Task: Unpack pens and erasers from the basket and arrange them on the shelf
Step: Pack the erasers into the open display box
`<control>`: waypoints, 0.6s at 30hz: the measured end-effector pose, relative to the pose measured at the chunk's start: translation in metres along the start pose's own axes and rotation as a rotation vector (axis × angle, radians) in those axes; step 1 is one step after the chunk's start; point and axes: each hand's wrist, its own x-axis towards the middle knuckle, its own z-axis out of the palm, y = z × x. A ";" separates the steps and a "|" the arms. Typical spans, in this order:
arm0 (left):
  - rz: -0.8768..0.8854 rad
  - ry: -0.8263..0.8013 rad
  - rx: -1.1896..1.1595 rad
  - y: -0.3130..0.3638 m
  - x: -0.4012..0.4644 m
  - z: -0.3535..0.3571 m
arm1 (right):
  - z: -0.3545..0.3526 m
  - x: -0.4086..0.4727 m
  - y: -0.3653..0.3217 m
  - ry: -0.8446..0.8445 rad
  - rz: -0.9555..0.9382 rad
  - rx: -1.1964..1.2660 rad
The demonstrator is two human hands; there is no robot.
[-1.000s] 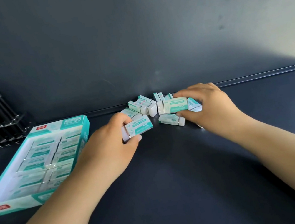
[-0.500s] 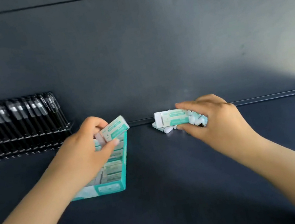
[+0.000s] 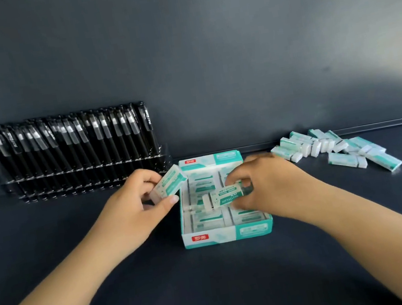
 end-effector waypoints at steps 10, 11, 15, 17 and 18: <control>-0.009 -0.102 -0.267 -0.015 0.000 0.009 | 0.013 0.006 -0.016 -0.131 0.165 0.203; 0.000 -0.104 -0.271 -0.015 0.000 0.009 | 0.014 0.005 -0.015 -0.130 0.173 0.234; 0.031 -0.099 -0.265 -0.017 0.000 0.009 | 0.019 0.003 -0.011 -0.118 0.214 0.414; 0.046 -0.089 -0.249 -0.018 0.001 0.010 | 0.021 0.002 -0.011 -0.104 0.218 0.464; 0.053 -0.081 -0.251 -0.019 0.002 0.010 | 0.021 0.001 -0.010 -0.096 0.210 0.469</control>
